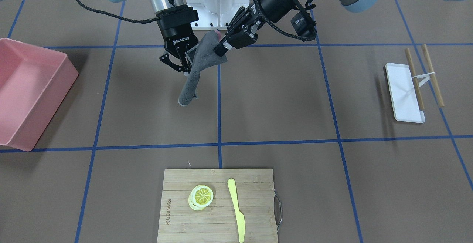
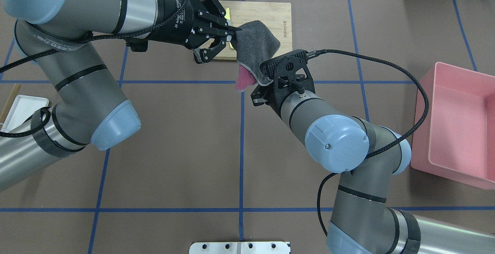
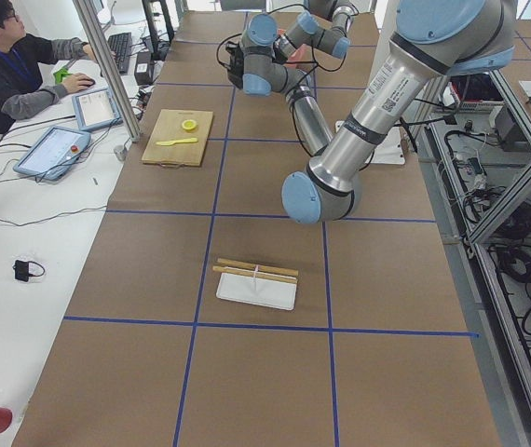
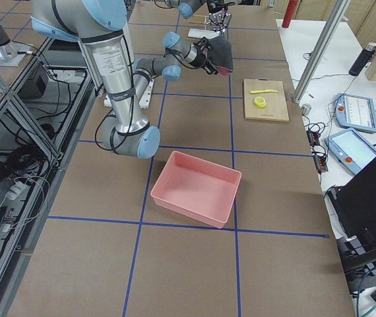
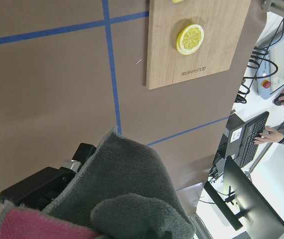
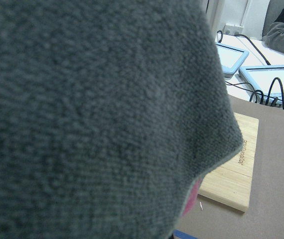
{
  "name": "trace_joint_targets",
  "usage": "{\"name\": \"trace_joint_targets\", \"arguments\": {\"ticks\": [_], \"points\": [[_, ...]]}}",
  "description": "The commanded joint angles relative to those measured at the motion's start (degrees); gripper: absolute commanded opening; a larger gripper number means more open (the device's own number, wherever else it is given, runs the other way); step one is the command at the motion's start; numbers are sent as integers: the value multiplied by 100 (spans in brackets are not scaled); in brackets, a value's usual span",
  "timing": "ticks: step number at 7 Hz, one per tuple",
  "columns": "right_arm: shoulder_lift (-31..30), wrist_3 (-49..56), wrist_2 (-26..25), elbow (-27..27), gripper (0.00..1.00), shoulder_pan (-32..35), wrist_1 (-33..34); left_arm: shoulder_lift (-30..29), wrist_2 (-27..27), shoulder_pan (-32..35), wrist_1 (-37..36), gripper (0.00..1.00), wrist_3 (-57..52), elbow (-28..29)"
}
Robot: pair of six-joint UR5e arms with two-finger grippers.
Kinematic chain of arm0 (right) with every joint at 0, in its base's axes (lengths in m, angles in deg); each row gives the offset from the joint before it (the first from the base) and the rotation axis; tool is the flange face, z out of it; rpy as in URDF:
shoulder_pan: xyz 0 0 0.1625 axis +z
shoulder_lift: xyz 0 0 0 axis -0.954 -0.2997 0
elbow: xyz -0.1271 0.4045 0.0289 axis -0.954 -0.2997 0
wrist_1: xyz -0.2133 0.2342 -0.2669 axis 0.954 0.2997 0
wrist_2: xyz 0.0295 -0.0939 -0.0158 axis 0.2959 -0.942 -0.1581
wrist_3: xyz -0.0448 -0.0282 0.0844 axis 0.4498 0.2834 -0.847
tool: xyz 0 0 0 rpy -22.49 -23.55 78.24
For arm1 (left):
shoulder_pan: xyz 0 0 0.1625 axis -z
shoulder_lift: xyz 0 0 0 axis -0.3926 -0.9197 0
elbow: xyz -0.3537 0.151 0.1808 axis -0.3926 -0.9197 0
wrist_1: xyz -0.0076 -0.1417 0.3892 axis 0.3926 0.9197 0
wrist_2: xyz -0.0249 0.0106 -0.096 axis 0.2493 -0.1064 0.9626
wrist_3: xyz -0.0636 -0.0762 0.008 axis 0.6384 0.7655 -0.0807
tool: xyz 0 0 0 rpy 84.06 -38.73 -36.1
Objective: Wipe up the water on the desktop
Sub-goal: 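Open and withdraw the left gripper while the right gripper lowers the towel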
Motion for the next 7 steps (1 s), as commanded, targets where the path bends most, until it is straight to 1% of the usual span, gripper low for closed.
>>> {"name": "trace_joint_targets", "arguments": {"ticks": [1, 2, 3, 5, 6, 7], "points": [[-64, 45, -2, 16, 0, 3, 6, 118, 3, 17, 9, 0, -51, 6], [-64, 54, 7, 25, 0, 3, 6, 162, 3, 60, 9, 0, -321, 15], [-99, 71, 15, 51, 0, 3, 6, 241, 3, 148, 0, 18, -646, 41], [-169, 71, 24, 121, 0, 3, 14, 452, 12, 332, 0, 30, -1104, 50], [-169, 71, 24, 122, 0, 3, 15, 505, 12, 377, -9, 54, -1428, 50], [-169, 71, 24, 122, 0, -5, 15, 601, 12, 438, -26, 98, -1718, 59]]}}
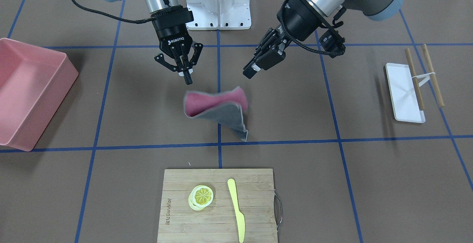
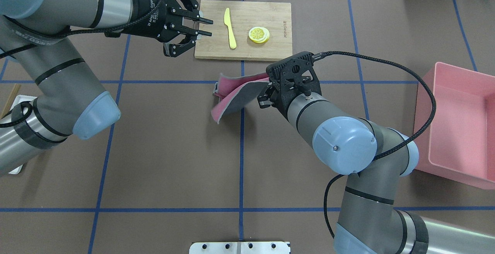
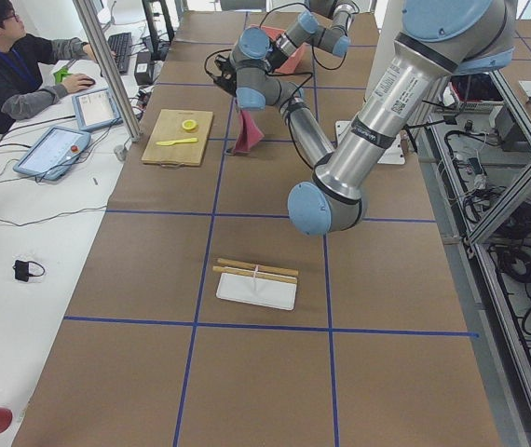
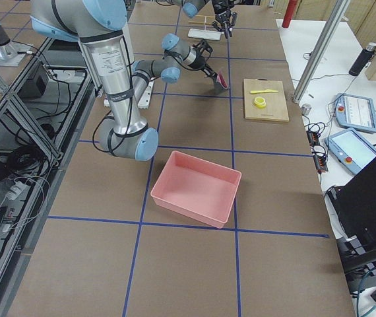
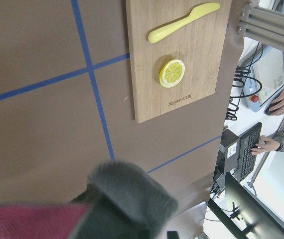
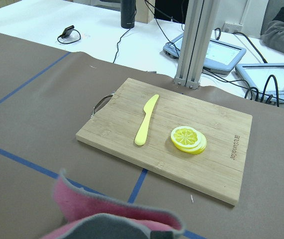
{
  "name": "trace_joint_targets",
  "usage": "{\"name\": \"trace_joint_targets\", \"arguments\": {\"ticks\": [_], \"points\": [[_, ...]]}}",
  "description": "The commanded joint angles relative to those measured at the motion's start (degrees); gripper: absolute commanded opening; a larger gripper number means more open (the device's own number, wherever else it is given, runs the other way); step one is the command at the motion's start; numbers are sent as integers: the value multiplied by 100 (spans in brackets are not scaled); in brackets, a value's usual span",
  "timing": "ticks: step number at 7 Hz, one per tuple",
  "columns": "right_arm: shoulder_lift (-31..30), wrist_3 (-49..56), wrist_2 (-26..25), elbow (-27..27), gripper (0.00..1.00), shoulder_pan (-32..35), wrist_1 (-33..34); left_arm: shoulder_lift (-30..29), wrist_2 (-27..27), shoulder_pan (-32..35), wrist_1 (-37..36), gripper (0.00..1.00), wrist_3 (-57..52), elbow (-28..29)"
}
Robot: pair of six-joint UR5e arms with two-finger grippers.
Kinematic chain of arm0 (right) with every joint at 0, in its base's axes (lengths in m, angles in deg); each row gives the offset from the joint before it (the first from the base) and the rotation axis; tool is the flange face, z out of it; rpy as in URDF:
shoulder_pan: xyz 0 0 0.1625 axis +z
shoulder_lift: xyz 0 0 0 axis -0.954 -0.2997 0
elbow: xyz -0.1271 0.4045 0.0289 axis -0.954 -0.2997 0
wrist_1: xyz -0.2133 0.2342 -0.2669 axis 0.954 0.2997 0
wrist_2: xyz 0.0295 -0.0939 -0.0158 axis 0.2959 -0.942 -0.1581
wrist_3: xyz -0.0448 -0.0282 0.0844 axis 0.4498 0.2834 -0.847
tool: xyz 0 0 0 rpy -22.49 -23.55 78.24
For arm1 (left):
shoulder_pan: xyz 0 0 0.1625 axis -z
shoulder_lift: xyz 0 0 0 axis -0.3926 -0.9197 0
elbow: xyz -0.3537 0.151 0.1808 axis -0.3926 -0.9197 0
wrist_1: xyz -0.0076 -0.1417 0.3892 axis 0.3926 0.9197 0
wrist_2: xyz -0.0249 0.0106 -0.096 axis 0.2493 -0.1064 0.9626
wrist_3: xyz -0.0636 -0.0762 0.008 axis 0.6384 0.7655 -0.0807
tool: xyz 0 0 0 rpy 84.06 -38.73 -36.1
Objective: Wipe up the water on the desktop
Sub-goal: 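Open and withdraw the left gripper while the right gripper lowers the towel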
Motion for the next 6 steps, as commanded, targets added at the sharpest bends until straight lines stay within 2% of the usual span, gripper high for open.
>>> {"name": "trace_joint_targets", "arguments": {"ticks": [1, 3, 5, 6], "points": [[4, 0, 1, 15, 0, -8, 1, 124, 71, 155, -155, 98, -529, 8], [-4, 0, 9, -28, 0, -68, 45, 133, 527, 322, -253, 98, -679, -1], [74, -96, 18, -213, 0, -104, 411, 317, 581, 331, -245, 98, -1030, -36], [101, -279, 166, -213, 36, -35, 527, 378, 886, 444, -245, 98, -1415, -54]]}}
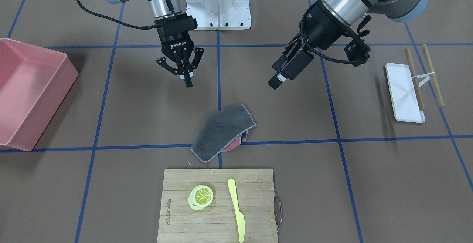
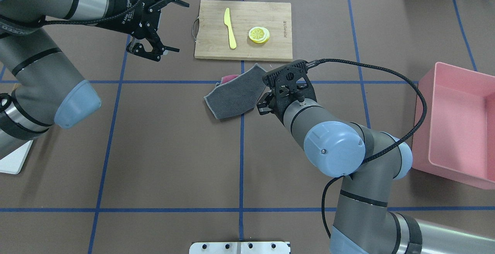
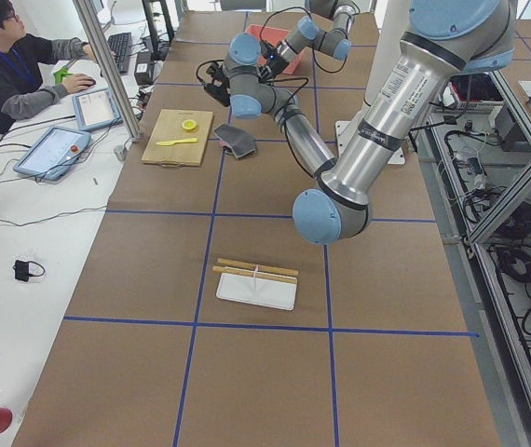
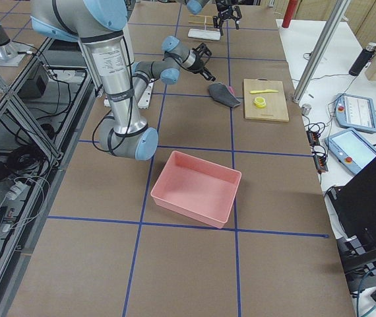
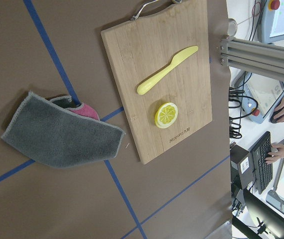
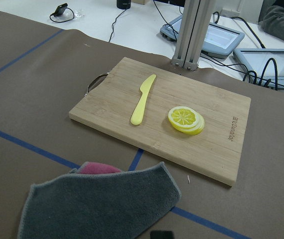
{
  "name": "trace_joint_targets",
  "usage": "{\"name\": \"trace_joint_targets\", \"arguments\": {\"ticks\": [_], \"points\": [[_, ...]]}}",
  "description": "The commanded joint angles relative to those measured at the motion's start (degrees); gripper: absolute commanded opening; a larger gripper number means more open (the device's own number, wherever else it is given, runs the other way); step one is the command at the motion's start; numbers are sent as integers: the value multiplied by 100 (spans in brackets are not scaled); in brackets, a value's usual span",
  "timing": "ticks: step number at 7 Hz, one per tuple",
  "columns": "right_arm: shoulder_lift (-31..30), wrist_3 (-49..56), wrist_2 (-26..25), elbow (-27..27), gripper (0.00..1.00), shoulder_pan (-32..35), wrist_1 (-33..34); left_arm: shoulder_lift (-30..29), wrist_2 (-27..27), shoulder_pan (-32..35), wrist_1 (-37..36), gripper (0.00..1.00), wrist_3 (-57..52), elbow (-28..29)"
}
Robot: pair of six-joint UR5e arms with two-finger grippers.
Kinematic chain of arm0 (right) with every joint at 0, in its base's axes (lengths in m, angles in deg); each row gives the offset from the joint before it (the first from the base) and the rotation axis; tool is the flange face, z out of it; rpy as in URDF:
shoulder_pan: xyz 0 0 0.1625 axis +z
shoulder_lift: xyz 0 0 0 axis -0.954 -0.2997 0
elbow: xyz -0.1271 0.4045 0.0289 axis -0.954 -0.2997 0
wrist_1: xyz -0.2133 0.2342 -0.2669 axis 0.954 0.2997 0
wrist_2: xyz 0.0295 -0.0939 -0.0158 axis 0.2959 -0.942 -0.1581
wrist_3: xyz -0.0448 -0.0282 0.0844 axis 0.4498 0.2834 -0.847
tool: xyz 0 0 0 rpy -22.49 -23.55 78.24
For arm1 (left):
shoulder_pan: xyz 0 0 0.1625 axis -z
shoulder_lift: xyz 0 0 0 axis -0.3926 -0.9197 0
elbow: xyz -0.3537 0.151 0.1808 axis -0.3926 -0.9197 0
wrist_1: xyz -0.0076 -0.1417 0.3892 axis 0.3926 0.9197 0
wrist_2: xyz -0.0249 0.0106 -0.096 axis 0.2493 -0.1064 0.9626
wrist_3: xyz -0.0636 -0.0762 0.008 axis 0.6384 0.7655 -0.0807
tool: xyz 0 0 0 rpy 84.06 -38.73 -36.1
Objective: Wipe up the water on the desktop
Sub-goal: 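Open and withdraw the left gripper while the right gripper lowers the towel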
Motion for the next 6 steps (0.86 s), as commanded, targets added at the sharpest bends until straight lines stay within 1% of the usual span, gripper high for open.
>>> {"name": "trace_joint_targets", "arguments": {"ticks": [1, 2, 3, 4, 5, 6], "points": [[43, -287, 379, -30, 69, 185, 218, 286, 840, 545, -10, 98, -969, -7], [112, -288, 408, -30, 86, 238, 384, 419, 1481, 1141, -79, 98, -1933, 28], [409, -288, 408, -169, 96, 274, 751, 681, 2009, 1695, -306, 98, -3047, 54], [534, -297, 417, -301, 98, 309, 868, 779, 2302, 2136, -813, 98, -4242, 37], [535, -558, 426, -346, 98, 362, 869, 1050, 2305, 2567, -1236, 98, -5629, -24], [578, -674, 443, -434, 98, 388, 851, 1575, 2305, 2875, -1258, 98, -7217, -7]]}}
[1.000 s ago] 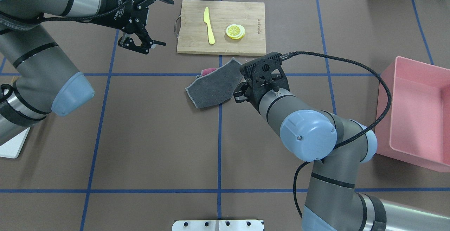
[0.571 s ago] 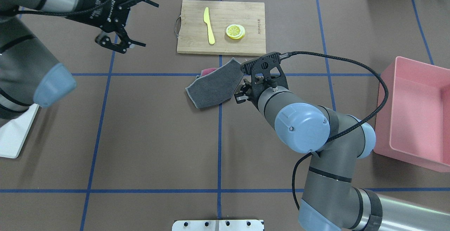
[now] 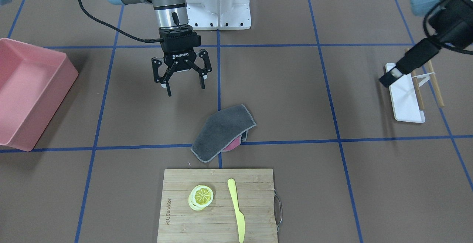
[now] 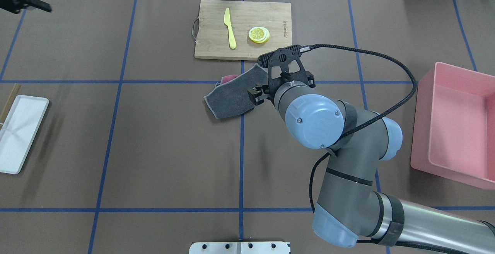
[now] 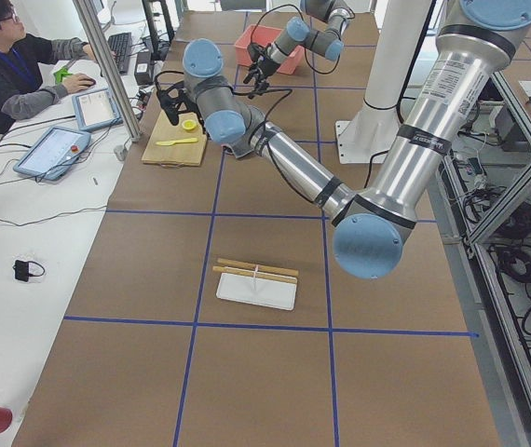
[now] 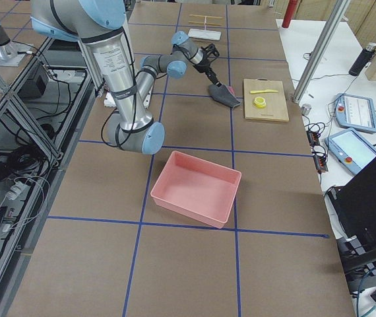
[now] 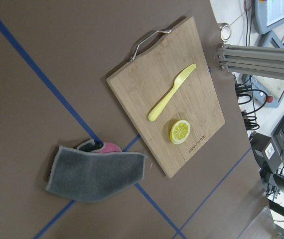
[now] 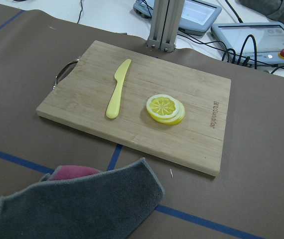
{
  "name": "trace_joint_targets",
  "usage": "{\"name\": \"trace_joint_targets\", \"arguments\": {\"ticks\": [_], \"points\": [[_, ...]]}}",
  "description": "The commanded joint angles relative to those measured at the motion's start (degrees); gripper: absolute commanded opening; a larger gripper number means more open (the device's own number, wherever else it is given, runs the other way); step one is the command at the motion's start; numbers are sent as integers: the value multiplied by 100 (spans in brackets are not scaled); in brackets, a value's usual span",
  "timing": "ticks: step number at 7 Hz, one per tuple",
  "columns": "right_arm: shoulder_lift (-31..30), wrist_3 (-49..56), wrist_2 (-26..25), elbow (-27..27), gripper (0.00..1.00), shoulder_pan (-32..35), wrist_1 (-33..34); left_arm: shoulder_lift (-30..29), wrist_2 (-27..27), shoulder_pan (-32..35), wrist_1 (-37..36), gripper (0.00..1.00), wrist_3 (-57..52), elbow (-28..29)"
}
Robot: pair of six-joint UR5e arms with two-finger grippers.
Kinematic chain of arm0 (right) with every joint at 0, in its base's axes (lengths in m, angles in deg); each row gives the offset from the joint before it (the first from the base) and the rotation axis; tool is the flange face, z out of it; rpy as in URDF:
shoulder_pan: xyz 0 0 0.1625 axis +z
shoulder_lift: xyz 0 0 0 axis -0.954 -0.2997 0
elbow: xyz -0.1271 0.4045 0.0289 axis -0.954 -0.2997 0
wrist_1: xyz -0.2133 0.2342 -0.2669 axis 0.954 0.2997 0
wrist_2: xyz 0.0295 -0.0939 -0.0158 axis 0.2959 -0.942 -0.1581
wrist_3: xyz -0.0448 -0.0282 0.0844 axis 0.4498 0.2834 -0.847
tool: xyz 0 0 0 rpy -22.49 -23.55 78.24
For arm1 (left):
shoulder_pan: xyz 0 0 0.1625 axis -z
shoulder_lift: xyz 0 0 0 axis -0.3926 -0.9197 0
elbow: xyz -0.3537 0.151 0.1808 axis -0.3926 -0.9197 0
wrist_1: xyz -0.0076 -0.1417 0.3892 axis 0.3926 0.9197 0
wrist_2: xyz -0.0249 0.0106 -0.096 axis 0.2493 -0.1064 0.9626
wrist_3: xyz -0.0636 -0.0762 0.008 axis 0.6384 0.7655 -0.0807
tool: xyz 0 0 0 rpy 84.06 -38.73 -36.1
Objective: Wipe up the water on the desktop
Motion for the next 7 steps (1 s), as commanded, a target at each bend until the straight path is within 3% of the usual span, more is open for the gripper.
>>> {"name": "trace_joint_targets", "arguments": {"ticks": [1, 2, 5, 7], "points": [[102, -204, 132, -197, 98, 105, 7, 907, 26, 817, -239, 98, -3272, 62], [172, -204, 238, -389, 98, 175, 7, 1128, 0, 1143, -265, 98, -4496, 262], [682, -212, 256, -1565, 93, 229, -46, 2139, -1175, 1533, -257, 98, -7840, 588], [902, -963, 274, -2435, 89, 211, -762, 2220, -1170, 1647, -257, 98, -8032, 695]]}}
